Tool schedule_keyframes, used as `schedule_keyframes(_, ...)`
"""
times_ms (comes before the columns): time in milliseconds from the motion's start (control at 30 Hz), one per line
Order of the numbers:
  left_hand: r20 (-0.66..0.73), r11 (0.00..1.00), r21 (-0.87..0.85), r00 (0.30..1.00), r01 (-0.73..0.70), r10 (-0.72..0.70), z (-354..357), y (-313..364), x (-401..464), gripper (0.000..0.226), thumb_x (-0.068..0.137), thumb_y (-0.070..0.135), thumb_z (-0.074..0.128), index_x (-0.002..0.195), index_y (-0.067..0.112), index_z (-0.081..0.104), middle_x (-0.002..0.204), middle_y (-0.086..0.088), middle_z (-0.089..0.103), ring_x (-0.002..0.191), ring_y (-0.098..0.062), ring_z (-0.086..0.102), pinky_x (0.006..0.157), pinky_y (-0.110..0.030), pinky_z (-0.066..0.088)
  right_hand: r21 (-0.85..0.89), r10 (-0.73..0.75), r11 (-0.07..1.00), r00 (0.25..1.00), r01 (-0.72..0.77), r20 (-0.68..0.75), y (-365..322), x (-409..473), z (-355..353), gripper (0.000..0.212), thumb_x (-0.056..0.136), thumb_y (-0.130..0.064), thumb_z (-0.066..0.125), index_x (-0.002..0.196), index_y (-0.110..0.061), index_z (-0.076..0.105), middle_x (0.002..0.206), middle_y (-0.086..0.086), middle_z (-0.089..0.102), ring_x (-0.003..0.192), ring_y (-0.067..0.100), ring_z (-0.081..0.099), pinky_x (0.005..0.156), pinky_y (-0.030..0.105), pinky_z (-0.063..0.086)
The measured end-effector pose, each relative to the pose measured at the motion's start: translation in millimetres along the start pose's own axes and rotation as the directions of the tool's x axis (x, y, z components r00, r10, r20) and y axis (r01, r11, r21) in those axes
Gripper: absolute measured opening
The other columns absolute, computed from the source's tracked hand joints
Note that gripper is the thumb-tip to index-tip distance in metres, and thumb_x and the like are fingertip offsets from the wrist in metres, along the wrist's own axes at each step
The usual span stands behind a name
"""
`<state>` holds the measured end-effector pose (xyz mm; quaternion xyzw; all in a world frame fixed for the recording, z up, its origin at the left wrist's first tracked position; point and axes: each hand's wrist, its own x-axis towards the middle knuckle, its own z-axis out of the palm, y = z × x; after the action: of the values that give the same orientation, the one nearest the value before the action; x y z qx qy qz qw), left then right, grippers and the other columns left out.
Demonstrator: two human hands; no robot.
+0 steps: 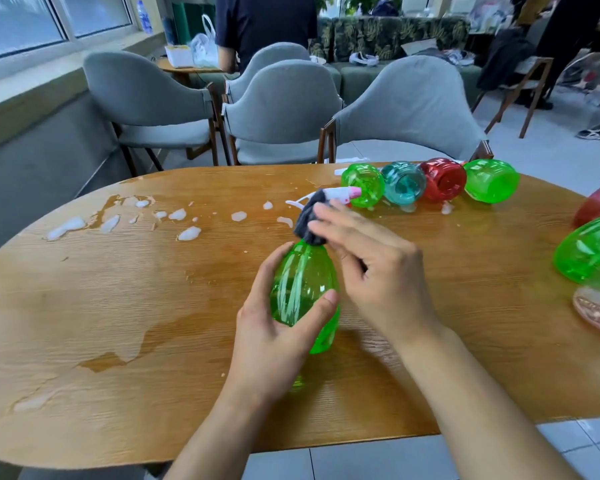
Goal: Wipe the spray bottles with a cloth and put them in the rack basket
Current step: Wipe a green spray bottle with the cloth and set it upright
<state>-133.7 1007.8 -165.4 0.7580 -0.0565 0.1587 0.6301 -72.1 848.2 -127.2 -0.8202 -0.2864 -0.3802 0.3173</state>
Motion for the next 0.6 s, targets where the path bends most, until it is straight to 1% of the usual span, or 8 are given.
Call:
schedule_keyframes(67, -0.012, 1.000, 0.007, 1.000, 0.002, -0.002, -3.0, 0.0, 1.3, 0.071, 0.078, 0.049, 0.085, 0.143, 0.044, 0.056, 0.130, 0.021, 0.070, 0.122, -0.003, 0.068, 0.106, -0.042, 0.057, 0.000, -0.027, 1.000, 0.999, 0.027, 0.025, -1.3, -0.2, 1.5, 0.038, 0.094, 0.010, 0.069, 0.124, -0.011, 0.077, 0.137, 0.002, 0.070, 0.136, 0.016, 0.061, 0.113, 0.041, 0.050)
schedule_keyframes(167, 0.036, 1.000, 0.001, 0.999, 0.008, -0.008, -2.9, 2.3, 0.3, 0.071, 0.079, 0.045, 0.087, 0.143, 0.045, 0.057, 0.128, 0.019, 0.071, 0.116, -0.009, 0.072, 0.100, -0.044, 0.061, -0.109, 0.098, 0.988, 0.991, -0.108, -0.094, 8.4, 2.9, -5.3, 0.041, 0.094, 0.011, 0.069, 0.128, -0.012, 0.075, 0.138, 0.002, 0.069, 0.136, 0.015, 0.060, 0.114, 0.037, 0.050)
schedule_keyframes(233, 0.064, 1.000, -0.003, 0.998, 0.012, -0.012, -1.5, 2.6, -0.6, 0.071, 0.079, 0.045, 0.086, 0.143, 0.046, 0.056, 0.125, 0.020, 0.072, 0.112, -0.009, 0.073, 0.097, -0.042, 0.062, -0.128, 0.144, 0.979, 0.982, -0.159, -0.119, 10.1, 3.8, -8.0, 0.041, 0.093, 0.010, 0.070, 0.128, -0.011, 0.074, 0.137, 0.002, 0.069, 0.135, 0.015, 0.061, 0.114, 0.035, 0.049)
schedule_keyframes(333, 0.027, 1.000, 0.028, 1.000, -0.002, 0.001, -2.0, -0.1, 1.0, 0.070, 0.079, 0.046, 0.086, 0.142, 0.045, 0.056, 0.127, 0.024, 0.071, 0.119, -0.001, 0.069, 0.100, -0.023, 0.056, -0.024, 0.014, 1.000, 1.000, -0.014, 0.028, 0.5, 1.3, -2.2, 0.039, 0.093, 0.010, 0.070, 0.124, -0.012, 0.077, 0.136, 0.002, 0.070, 0.136, 0.016, 0.061, 0.114, 0.038, 0.049)
schedule_keyframes(400, 0.002, 0.999, 0.034, 1.000, -0.006, 0.006, -3.8, 1.0, 2.2, 0.070, 0.079, 0.044, 0.085, 0.143, 0.042, 0.056, 0.126, 0.027, 0.071, 0.119, 0.003, 0.067, 0.095, -0.011, 0.050, 0.031, -0.070, 0.997, 0.992, 0.067, 0.105, -4.7, -0.7, -0.6, 0.039, 0.092, 0.011, 0.070, 0.123, -0.012, 0.078, 0.137, 0.001, 0.070, 0.137, 0.016, 0.059, 0.115, 0.039, 0.049)
schedule_keyframes(433, 0.004, 1.000, 0.030, 1.000, -0.004, 0.004, -4.3, 1.5, 2.1, 0.071, 0.078, 0.046, 0.085, 0.143, 0.042, 0.057, 0.126, 0.026, 0.071, 0.119, 0.002, 0.068, 0.096, -0.012, 0.051, 0.018, -0.074, 0.997, 0.992, 0.072, 0.104, -4.3, -0.3, -1.6, 0.040, 0.092, 0.011, 0.070, 0.124, -0.012, 0.077, 0.137, 0.001, 0.070, 0.138, 0.016, 0.059, 0.115, 0.039, 0.049)
schedule_keyframes(533, 0.031, 1.000, 0.001, 0.999, 0.005, -0.005, -3.3, 1.9, 0.0, 0.073, 0.076, 0.054, 0.084, 0.143, 0.045, 0.057, 0.133, 0.014, 0.071, 0.121, -0.010, 0.070, 0.104, -0.041, 0.058, -0.113, 0.037, 0.993, 0.999, -0.039, -0.019, 3.5, 3.3, -7.1, 0.046, 0.091, 0.013, 0.070, 0.128, -0.013, 0.075, 0.139, 0.001, 0.068, 0.137, 0.017, 0.059, 0.114, 0.039, 0.050)
schedule_keyframes(600, 0.040, 1.000, -0.014, 0.999, 0.009, -0.009, -2.0, 2.0, -0.5, 0.072, 0.076, 0.055, 0.084, 0.142, 0.047, 0.057, 0.135, 0.011, 0.070, 0.122, -0.014, 0.070, 0.104, -0.050, 0.058, -0.148, 0.091, 0.984, 0.994, -0.099, -0.063, 7.0, 4.3, -8.1, 0.047, 0.090, 0.014, 0.070, 0.128, -0.013, 0.074, 0.139, 0.001, 0.068, 0.137, 0.017, 0.059, 0.114, 0.038, 0.050)
